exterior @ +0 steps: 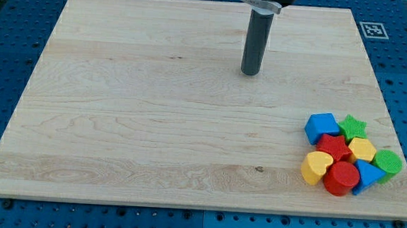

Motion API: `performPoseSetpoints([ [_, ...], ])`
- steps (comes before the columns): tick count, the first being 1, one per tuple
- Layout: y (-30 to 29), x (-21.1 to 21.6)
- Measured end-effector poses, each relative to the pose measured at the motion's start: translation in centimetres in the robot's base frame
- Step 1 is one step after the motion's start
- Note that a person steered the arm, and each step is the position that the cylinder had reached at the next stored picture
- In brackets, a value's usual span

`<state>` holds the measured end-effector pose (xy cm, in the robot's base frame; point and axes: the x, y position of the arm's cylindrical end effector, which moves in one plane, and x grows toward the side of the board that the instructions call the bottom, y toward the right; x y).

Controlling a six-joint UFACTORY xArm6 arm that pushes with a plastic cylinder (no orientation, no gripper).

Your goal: Move your arm to the center right side of the board

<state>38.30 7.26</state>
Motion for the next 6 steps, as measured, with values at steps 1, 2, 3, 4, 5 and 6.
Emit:
performPoseSetpoints([
  [1,0.2,0.0],
  [2,5.8,0.0],
  [3,13.6,0.0],
  [4,20.0,1.1],
  [5,23.0,6.9],
  [6,25.1,12.0],
])
